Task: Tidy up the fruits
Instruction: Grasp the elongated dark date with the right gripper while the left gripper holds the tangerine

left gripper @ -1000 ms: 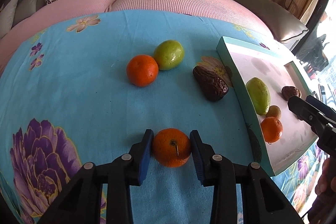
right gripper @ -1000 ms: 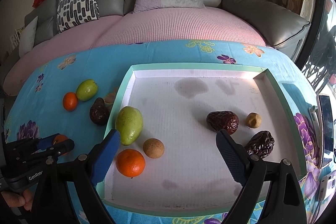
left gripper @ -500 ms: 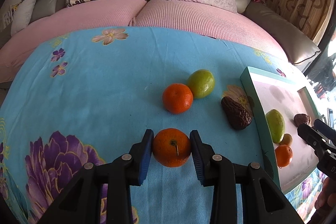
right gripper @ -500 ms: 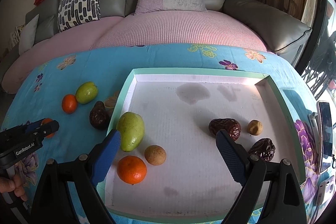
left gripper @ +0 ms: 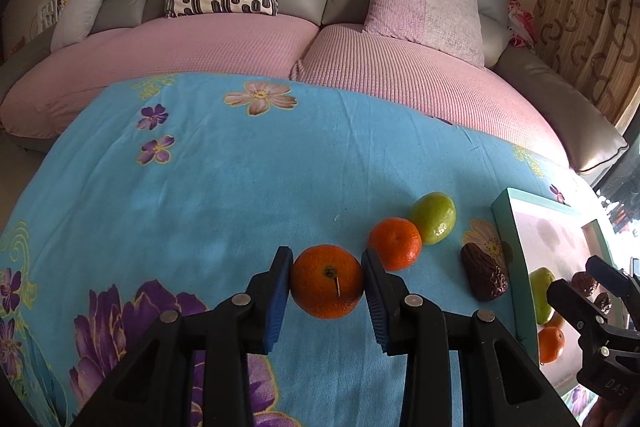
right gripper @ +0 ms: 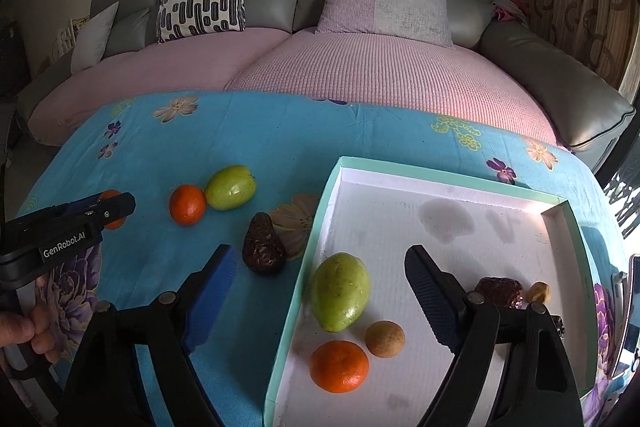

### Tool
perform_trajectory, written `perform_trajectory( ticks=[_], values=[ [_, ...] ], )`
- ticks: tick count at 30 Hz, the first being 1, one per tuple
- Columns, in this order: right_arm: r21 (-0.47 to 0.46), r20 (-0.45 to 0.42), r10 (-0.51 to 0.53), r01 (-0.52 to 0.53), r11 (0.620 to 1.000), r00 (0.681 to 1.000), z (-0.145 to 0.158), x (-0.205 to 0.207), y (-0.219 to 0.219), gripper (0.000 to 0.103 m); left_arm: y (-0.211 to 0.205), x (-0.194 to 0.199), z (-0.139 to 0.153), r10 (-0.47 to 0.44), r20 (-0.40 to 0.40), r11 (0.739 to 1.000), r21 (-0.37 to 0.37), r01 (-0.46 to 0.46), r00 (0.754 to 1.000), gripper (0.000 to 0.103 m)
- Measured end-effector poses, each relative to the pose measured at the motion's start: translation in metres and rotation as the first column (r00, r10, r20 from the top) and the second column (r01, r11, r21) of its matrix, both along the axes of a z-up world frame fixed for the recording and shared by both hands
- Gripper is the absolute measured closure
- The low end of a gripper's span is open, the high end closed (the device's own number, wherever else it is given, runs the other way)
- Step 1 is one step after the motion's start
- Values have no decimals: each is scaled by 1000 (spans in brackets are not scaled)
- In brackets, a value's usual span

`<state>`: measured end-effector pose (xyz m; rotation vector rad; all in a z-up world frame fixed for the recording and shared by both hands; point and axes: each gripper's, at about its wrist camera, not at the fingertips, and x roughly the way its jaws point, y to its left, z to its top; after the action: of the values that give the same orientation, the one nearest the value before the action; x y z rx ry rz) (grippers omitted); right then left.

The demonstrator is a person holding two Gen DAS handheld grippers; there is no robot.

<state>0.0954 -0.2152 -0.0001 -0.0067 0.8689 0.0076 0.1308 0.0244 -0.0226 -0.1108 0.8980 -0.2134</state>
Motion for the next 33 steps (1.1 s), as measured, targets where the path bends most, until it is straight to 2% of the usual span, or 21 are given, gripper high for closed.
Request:
perform_trajectory(
  ticks=[4, 8, 12, 16, 18, 29, 33],
  values=[
    [-7, -30, 46, -46, 999, 998, -7, 15, 20, 19, 10, 2, -2, 23, -6, 1000, -14, -23, 1000, 65],
    [-24, -72, 91, -93, 995, 993, -18, 28, 36, 35, 17, 4, -3, 38, -13, 999, -31, -38, 999, 65],
    [-53, -111, 98, -105, 993, 989, -30, 38, 44, 42, 23, 5, -4, 47, -17, 998, -48, -48, 999, 65],
    [-113, -115, 101, -114, 987, 988, -33, 43, 51, 44, 24, 5, -5, 49, -23, 997, -58, -51, 999, 65],
    [-111, -120, 105, -118, 987, 987, -34, 45, 52, 53, 24, 5, -6, 50, -24, 997, -61, -51, 998, 65],
    [-157, -158, 109, -134, 978, 981, -48, 49, 55, 58, 22, 5, -7, 41, -30, 997, -63, -43, 999, 65],
    [-173, -171, 111, -140, 975, 979, -51, 48, 58, 67, 20, 6, -7, 37, -31, 997, -62, -39, 999, 65]
  ],
)
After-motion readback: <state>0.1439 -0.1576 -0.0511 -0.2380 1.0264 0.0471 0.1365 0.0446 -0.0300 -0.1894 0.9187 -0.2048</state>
